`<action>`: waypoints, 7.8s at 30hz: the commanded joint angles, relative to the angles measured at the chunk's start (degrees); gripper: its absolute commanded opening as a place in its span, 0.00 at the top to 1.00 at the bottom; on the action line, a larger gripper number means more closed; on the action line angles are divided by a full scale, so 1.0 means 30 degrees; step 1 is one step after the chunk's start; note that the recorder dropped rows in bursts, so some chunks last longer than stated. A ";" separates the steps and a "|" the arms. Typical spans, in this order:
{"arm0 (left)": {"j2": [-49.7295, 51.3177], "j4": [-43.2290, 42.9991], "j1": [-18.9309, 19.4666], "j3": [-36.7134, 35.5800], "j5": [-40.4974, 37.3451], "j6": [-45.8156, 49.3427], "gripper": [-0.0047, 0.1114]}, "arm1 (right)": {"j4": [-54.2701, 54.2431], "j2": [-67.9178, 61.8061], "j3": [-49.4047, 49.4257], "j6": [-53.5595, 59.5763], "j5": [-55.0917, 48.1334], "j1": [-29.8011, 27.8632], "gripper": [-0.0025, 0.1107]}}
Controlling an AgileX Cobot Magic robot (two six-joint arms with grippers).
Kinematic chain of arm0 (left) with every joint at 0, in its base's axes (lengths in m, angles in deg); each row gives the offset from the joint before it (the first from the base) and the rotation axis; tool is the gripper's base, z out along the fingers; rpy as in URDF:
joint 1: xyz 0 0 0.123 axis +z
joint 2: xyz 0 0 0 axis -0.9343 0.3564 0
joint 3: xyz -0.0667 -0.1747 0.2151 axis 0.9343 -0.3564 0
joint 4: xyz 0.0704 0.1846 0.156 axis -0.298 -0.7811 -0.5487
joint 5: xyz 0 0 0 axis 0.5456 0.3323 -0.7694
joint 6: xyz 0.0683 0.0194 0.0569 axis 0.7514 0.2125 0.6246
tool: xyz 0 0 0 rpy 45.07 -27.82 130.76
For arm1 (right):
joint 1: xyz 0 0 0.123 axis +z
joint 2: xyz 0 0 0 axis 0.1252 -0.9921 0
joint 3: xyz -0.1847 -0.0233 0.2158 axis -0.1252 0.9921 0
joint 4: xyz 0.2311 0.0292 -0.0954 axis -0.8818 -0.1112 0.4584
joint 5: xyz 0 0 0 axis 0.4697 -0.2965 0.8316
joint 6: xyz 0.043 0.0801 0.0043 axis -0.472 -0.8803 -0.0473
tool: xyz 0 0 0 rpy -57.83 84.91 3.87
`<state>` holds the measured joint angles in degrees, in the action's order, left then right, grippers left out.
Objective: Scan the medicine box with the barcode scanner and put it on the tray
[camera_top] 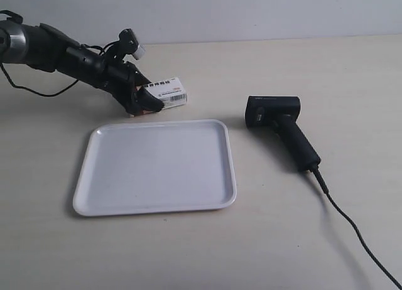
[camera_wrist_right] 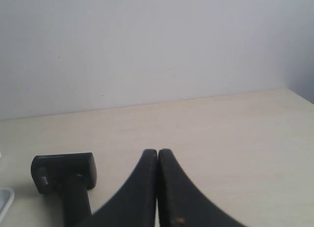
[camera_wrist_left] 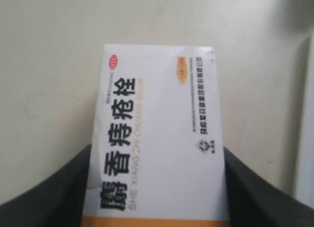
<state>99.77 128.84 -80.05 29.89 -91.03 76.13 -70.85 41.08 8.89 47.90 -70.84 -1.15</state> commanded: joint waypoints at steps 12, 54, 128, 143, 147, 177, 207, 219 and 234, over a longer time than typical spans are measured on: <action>-0.7227 -0.0484 0.0007 -0.4879 -0.7041 0.0795 0.85 | -0.0126 0.0115 0.0086 -0.0027 0.0121 -0.0116 0.98; -1.3192 0.2140 -0.0956 -1.5618 0.0239 0.5753 0.86 | -0.2924 -3.4691 -1.7538 0.5233 -0.0211 0.6441 0.18; -0.7614 0.5967 -0.0959 -1.4812 0.3935 0.5753 0.50 | -0.0009 -3.6566 -1.7388 0.2877 0.2479 0.6441 0.98; -0.9019 0.4090 -0.0959 -1.4851 0.2554 0.4793 0.05 | -0.0009 -3.6566 -1.7388 0.1382 0.2588 0.6441 0.45; -1.0338 0.3387 -0.0959 -1.4851 0.2462 0.3231 0.05 | -0.0009 -3.6566 -1.7388 0.1382 0.2500 0.6441 0.32; -2.6497 0.5806 -0.0925 -2.2190 0.7611 -0.3416 0.94 | -0.0429 -2.0001 -1.4506 0.2036 0.0022 0.6441 0.98; -4.6993 0.8437 -0.0346 -3.0829 1.5716 -0.1922 0.94 | -0.0430 -1.9788 -1.4338 0.2005 0.0332 0.6441 0.98; -4.6993 0.8998 0.5088 -3.3128 1.6581 -0.1922 0.94 | -0.0433 -1.9788 -1.4338 0.1957 0.0332 0.6441 0.98; -4.6993 -1.9281 0.5000 -3.3128 1.4435 -3.0967 0.94 | -0.0441 -1.9788 -1.4338 0.1959 0.0332 0.6441 0.98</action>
<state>-40.92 86.33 -65.01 -69.30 -44.68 1.19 -72.20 -18.70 -34.46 53.71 -70.55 18.10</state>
